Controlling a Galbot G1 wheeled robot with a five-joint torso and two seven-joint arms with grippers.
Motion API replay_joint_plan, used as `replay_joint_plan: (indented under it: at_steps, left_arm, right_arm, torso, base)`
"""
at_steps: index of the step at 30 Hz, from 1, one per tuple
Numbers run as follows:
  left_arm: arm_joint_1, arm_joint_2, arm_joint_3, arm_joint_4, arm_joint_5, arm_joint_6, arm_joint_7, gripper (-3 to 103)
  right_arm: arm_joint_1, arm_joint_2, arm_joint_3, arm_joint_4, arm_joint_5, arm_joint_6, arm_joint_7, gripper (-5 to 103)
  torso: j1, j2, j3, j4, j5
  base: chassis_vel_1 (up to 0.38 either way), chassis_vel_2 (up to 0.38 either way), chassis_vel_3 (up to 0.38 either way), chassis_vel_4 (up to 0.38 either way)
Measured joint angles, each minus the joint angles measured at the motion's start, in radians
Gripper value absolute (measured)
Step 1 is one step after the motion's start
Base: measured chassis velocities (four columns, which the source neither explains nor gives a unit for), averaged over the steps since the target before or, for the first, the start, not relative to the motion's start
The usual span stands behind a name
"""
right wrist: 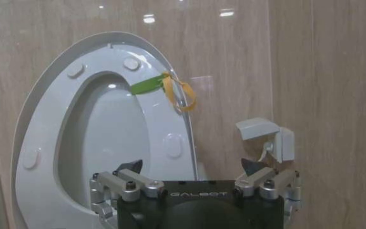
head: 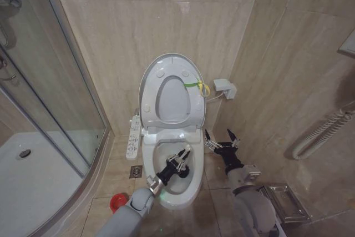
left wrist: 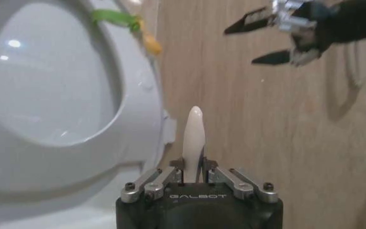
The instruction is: Open the toilet lid, clean the toilet bowl with a toilet brush, close the toilet lid, and flush.
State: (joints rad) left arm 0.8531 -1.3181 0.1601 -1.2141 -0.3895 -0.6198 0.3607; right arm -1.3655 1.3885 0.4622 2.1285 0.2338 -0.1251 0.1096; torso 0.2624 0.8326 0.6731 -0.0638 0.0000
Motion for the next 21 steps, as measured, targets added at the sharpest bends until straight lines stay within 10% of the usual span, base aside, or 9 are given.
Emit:
replay_joint_plan:
  at_steps: [21]
  left_arm:
    - [-0.05, -0.01, 0.009, 0.059, -0.062, 0.0, 0.047, 19]
  right_arm:
    - [0.0, 0.0, 0.0, 0.0, 0.0, 0.0, 0.0, 100]
  torso:
    - [0.0, 0.0, 0.0, 0.0, 0.0]
  base:
    - [0.0, 0.0, 0.0, 0.0]
